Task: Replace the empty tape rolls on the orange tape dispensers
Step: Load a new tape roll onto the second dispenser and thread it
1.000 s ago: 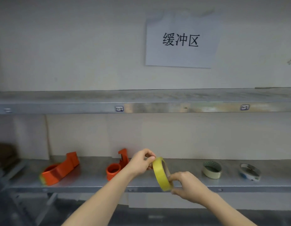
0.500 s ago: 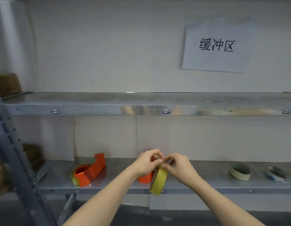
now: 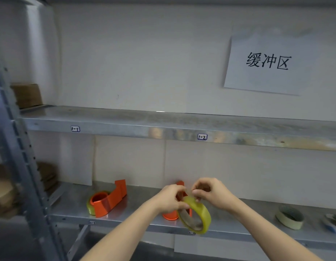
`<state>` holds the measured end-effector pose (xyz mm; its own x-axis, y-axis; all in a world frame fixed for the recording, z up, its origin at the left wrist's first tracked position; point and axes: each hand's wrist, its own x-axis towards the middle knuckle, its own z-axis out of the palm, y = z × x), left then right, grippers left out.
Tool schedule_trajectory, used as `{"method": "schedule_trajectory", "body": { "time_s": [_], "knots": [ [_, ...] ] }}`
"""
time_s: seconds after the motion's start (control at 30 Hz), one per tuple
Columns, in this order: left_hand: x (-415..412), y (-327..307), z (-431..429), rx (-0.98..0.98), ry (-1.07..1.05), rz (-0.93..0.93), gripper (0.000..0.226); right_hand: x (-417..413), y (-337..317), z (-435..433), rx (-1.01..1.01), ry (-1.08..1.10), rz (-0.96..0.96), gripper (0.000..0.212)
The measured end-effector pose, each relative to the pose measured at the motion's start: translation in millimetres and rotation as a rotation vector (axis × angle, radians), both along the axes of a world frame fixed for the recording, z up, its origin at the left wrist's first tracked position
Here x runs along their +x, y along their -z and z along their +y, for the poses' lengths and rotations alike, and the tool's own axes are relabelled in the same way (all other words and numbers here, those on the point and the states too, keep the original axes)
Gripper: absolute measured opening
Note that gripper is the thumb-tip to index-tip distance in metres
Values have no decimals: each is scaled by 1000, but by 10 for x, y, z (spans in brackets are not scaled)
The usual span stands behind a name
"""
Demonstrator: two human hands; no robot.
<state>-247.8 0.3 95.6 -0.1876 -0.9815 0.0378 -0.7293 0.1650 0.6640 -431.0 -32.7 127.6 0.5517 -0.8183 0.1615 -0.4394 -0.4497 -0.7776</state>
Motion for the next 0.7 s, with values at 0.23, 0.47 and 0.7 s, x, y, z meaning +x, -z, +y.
{"method": "schedule_trajectory", "body": {
  "time_s": [0.23,0.47,0.7],
  "knots": [
    [-25,108,-103,117,-58,-35,37,-61,13,-23,24,82,10,27],
    [-135,296,-71,118,-177,58,59,-63,111,-134,-14,180,167,5],
    [-157,402,24,100,-189,151,58,33,198,-200,-53,101,273,25]
  ]
}}
